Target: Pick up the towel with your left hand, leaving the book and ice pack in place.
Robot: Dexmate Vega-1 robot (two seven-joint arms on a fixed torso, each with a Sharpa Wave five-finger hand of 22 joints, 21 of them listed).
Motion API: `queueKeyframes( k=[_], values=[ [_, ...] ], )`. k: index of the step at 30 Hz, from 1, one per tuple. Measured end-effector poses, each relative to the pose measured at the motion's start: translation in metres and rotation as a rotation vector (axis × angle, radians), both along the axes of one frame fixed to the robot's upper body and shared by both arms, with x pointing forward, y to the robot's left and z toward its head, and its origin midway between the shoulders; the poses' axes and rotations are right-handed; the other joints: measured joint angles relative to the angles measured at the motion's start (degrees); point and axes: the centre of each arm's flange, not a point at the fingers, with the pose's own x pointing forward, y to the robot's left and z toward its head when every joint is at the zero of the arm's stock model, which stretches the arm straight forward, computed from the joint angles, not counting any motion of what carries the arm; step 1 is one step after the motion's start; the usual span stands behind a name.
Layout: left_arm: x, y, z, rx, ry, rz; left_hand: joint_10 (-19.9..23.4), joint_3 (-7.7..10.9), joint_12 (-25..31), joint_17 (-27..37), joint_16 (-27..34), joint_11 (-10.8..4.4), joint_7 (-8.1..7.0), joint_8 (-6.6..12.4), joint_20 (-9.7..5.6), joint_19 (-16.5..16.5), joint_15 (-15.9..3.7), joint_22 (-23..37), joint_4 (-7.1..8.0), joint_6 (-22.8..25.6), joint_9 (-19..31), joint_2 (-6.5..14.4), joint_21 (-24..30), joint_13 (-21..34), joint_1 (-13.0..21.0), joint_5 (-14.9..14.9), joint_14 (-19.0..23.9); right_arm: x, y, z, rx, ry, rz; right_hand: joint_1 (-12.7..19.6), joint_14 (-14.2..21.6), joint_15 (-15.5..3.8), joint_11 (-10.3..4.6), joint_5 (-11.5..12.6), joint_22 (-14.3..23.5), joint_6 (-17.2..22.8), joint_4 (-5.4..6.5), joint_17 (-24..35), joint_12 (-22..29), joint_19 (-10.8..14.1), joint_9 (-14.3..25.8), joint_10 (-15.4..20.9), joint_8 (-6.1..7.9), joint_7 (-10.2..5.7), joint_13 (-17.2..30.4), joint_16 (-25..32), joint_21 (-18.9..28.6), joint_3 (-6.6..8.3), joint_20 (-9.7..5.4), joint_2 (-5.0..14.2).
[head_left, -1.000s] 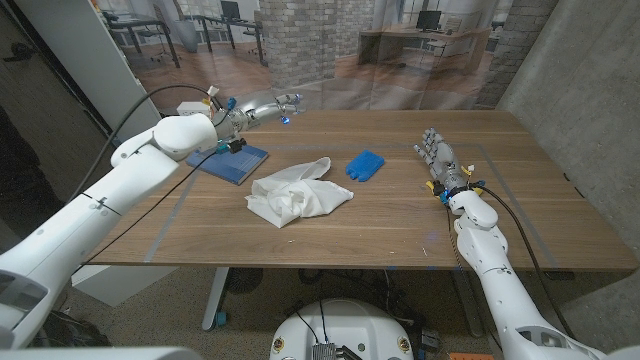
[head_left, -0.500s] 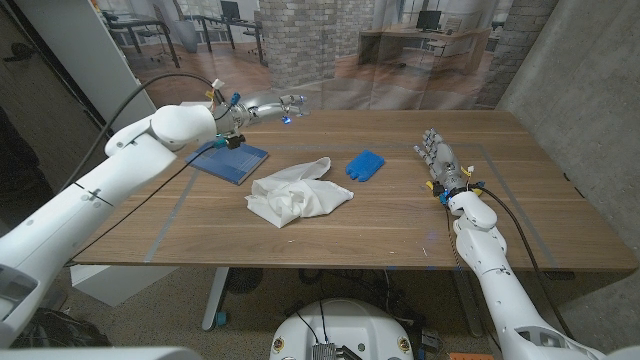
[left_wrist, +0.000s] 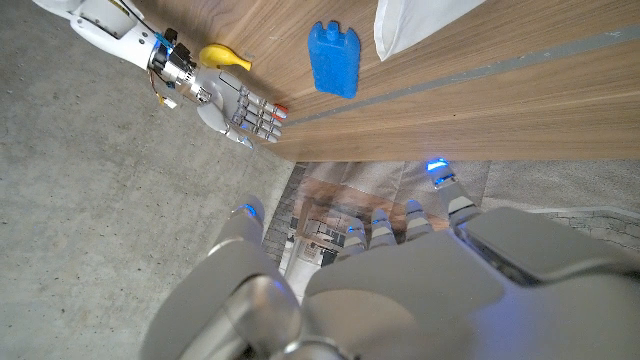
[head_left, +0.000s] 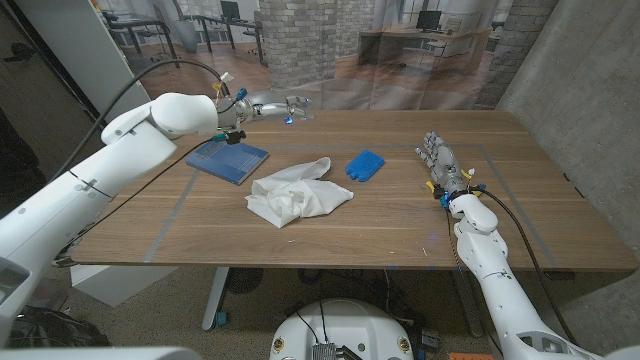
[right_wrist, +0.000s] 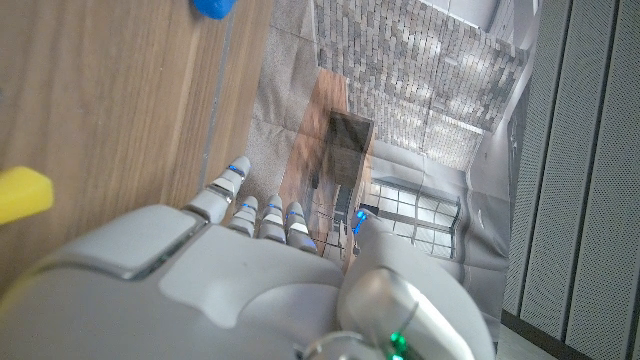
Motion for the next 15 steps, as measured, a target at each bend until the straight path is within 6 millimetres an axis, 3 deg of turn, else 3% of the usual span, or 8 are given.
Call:
queueKeyframes(
  k=[15],
  values=[
    [-0.013,-0.014,0.011,0.173,0.023,0.026,0.4,-0.63,0.0,0.0,0.0,-0.35,-0.53,0.0,0.01,0.0,0.0,0.0,-0.63,-0.5,0.0,-0.9,-0.4,0.0,0.9,0.4,0.0,-0.003,0.001,-0.004,0.005,-0.002,-0.009,0.0,0.0,0.0,0.3,0.0,0.0,0.0,0.0,0.0,0.0,0.3,0.0,0.3,0.0,0.0,0.0,0.0,0.0,0.0,0.34,0.0]
  ],
)
